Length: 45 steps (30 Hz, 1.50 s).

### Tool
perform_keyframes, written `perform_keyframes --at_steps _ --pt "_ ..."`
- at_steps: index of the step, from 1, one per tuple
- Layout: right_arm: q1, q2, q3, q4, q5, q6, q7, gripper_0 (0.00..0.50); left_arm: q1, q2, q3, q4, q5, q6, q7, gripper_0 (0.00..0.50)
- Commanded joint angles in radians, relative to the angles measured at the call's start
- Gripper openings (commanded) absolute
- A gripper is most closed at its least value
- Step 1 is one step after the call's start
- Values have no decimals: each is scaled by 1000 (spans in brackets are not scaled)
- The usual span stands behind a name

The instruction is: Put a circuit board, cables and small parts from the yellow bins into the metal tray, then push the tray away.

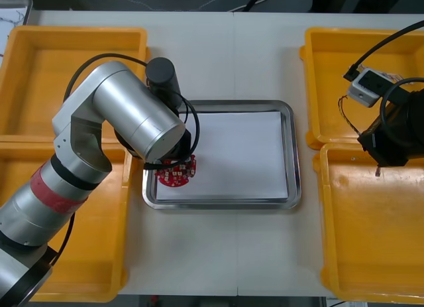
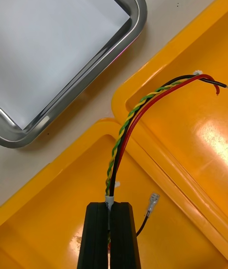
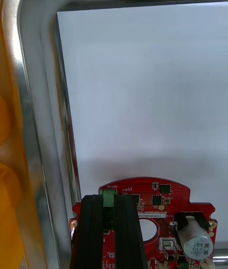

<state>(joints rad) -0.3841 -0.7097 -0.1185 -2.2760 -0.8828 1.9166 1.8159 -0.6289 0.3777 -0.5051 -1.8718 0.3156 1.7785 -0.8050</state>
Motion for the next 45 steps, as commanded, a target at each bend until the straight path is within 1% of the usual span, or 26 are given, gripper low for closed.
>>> perform_keyframes --at_steps 1,12,26,32,39,45 --pt "-30 -36 -1 -7 -30 3 6 0 -29 -36 -18 -9 -12 -14 53 0" --pt "-30 -36 -1 -7 -36 3 5 0 12 -36 -18 -6 -39 -51 27 0" --pt "-30 -37 -1 -7 -57 3 2 0 68 -25 -18 -4 -52 -88 -6 0" --pt "-30 -36 -1 -7 -65 3 -1 0 71 -25 -18 7 -55 -96 -13 0" --pt "-30 -36 -1 -7 -70 3 -1 0 71 -26 -18 56 -59 -157 -23 0" --pt "-30 -37 -1 -7 -74 3 -1 0 72 -28 -18 62 -58 -149 -31 0"
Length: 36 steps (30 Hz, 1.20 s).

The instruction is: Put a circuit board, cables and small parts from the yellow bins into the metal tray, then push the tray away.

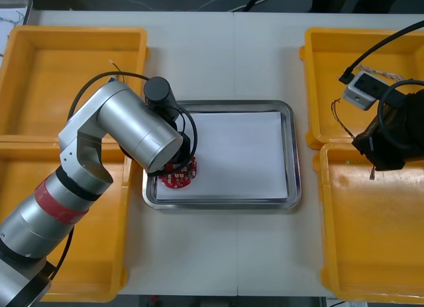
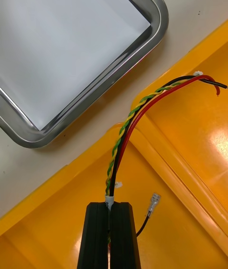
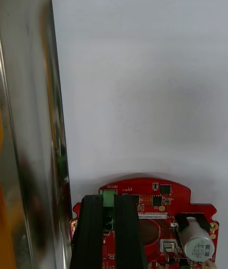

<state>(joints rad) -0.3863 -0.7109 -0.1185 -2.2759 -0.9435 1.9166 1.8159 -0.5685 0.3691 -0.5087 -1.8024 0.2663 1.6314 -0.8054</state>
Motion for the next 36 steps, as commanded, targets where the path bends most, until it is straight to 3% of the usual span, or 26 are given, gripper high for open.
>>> perform_keyframes --at_steps 1,13,15,17,18,26,36 --pt "-28 -35 -1 -7 -14 3 -3 0 10 -18 -14 -8 -9 -2 -31 0" --pt "-29 -35 -1 -7 -24 3 -3 0 12 -18 -16 -6 -6 -2 -29 1" --pt "-29 -35 -1 -7 -24 3 -3 0 12 -19 -17 -8 -6 -2 -28 100" --pt "-28 -35 -1 -7 -26 3 -3 0 12 -19 -17 -8 -7 -1 -24 257" --pt "-28 -35 -1 -7 -26 3 -3 0 12 -19 -17 -6 -6 -2 -24 275" --pt "-28 -35 -1 -7 -28 3 -3 0 12 -18 -16 -8 -9 -2 -21 351" --pt "-28 -36 -1 -7 -28 3 -3 0 10 -19 52 -101 11 93 -28 353"
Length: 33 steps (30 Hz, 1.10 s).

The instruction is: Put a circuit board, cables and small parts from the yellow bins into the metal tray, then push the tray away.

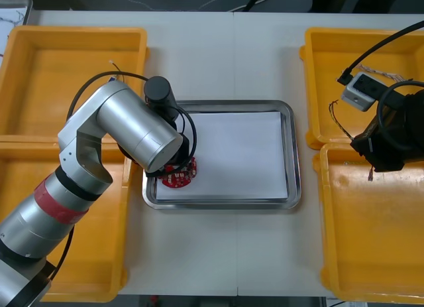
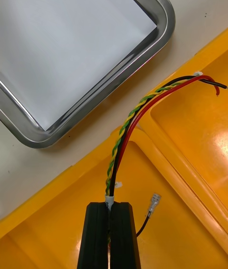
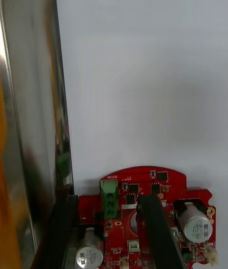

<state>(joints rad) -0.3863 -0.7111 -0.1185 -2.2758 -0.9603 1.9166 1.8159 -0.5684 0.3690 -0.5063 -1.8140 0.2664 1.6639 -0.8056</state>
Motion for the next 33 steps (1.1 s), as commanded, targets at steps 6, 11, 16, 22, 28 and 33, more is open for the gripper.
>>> perform_keyframes --at_steps 6,11,16,22,28,33 --pt "-29 -36 -1 -7 -12 3 -3 0 1 -19 111 -168 51 134 -26 355" --pt "-28 -34 -1 -7 -11 3 -3 0 -33 -18 164 -214 76 191 -24 356" --pt "-29 -34 -1 -7 -15 3 -3 0 -76 -5 256 -222 112 249 -44 393" --pt "-28 -34 -1 -7 -18 3 0 0 -85 47 381 -222 169 256 -95 426" --pt "-28 -34 -1 -7 -24 3 2 0 -87 100 485 -211 174 256 -204 430" --pt "-28 -34 -1 -11 -29 3 3 0 -87 145 552 -186 172 256 -280 428"
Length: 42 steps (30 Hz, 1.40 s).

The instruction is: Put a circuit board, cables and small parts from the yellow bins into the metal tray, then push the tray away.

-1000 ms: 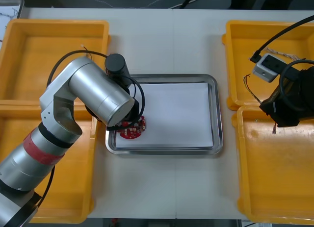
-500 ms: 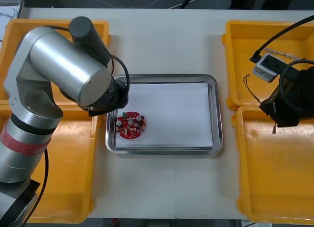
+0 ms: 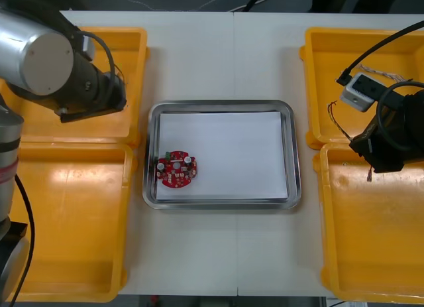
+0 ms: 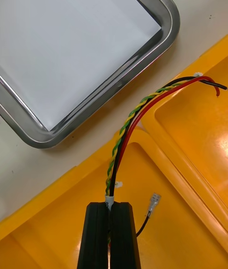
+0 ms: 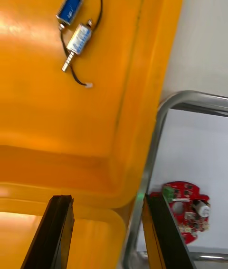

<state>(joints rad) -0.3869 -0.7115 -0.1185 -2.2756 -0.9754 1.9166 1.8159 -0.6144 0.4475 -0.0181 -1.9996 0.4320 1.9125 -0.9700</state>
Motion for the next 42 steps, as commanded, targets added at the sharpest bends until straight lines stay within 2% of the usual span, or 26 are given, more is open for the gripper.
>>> perform_keyframes --at_steps 1,5,9,17,30,42 --pt "-27 -34 -1 -13 -14 3 3 0 -39 69 73 7 7 7 -124 428" --pt "-27 -34 -1 -12 -22 3 3 0 -39 89 106 64 -12 2 -179 429" --pt "-32 -34 10 -13 -28 3 3 0 -39 100 107 133 -56 -67 -222 427" --pt "-93 -34 97 -12 -25 3 11 0 -54 103 106 255 -58 -194 -251 428" --pt "-221 -36 358 13 40 -1 39 0 -202 112 102 472 -49 -208 -328 428" --pt "-349 -36 651 79 126 -136 85 0 -312 111 43 636 -30 -314 -343 428"
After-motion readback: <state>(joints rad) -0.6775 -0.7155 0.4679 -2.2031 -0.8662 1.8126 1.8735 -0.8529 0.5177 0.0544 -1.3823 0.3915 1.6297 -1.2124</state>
